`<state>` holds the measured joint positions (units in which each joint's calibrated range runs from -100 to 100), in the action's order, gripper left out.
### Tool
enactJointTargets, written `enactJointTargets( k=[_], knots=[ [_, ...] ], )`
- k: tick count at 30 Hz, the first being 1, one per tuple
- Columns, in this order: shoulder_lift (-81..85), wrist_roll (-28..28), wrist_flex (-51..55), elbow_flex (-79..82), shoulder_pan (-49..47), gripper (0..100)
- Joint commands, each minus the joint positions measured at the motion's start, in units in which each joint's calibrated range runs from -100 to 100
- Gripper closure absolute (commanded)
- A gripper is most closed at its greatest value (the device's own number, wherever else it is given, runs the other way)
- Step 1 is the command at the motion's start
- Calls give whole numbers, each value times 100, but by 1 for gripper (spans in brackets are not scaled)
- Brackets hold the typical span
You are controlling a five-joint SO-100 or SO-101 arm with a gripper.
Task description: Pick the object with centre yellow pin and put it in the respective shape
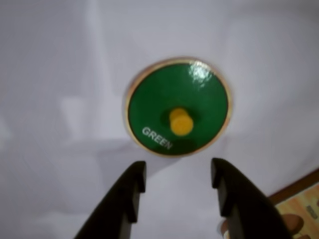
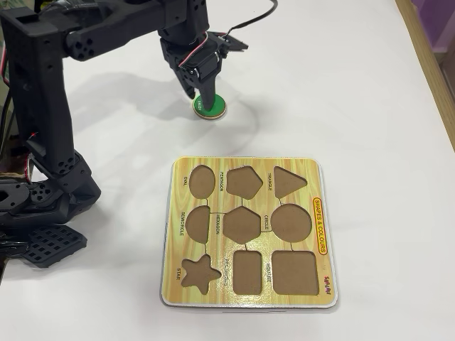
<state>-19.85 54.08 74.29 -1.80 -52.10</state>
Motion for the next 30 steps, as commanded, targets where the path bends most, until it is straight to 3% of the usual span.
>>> enactJointTargets(
  k=[1, 30],
  knots=[
    [51, -16, -333, -180, 74, 84],
    [-149, -5, -636, 144, 74, 84]
  ],
)
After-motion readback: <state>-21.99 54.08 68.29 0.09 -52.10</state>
